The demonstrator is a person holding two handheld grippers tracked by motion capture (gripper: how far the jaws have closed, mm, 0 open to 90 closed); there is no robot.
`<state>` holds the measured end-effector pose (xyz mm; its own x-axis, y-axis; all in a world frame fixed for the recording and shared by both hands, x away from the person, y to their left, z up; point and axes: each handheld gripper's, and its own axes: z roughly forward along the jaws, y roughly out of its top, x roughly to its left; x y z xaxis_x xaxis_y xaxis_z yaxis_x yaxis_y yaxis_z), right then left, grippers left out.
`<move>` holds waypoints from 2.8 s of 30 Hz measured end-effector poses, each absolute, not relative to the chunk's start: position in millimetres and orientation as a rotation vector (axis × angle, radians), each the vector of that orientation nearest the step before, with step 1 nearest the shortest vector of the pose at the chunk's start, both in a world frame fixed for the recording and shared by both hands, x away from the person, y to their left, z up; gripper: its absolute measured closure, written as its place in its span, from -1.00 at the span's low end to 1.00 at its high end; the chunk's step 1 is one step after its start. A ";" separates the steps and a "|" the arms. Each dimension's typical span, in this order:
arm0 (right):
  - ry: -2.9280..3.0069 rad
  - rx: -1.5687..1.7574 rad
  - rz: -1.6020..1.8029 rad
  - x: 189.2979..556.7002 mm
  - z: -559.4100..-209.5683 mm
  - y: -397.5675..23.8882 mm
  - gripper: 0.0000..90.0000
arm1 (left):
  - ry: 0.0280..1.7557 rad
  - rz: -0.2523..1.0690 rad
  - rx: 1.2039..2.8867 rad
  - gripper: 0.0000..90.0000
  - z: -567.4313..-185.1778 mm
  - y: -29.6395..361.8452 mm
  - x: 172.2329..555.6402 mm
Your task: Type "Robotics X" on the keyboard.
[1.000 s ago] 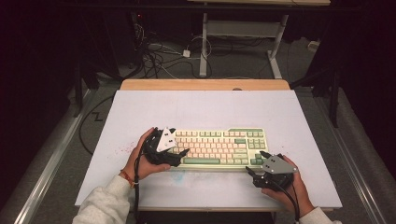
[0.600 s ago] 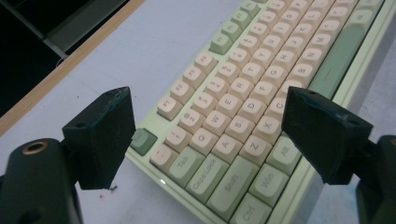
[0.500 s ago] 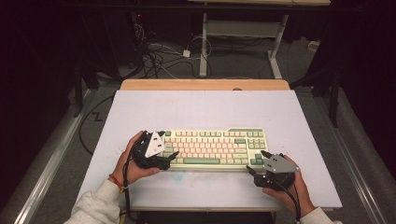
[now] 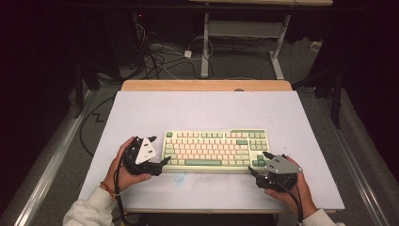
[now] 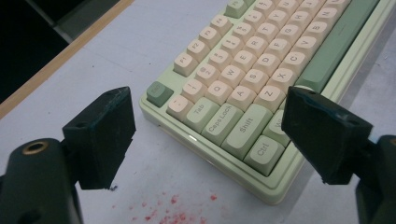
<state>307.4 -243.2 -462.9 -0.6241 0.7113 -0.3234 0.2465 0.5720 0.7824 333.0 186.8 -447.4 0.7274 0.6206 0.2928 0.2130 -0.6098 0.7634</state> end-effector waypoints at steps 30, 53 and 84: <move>2.182 0.815 1.078 328.0 -432.4 -245.4 0.03 | 0.694 0.671 2.224 -0.62 -467.9 210.2 320.9; 2.270 0.755 1.100 352.8 -414.3 -213.3 0.64 | 0.703 0.660 2.230 -0.61 -469.5 212.1 323.0; 2.404 0.603 1.108 346.4 -423.3 -162.0 0.99 | 0.614 0.528 2.193 -0.43 -463.9 177.9 320.4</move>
<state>346.4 -162.0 -423.3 -0.8161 0.5446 -0.1932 0.2067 0.5874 0.7824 320.4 177.9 -463.9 0.7967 0.5800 0.1699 0.2547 -0.5772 0.7758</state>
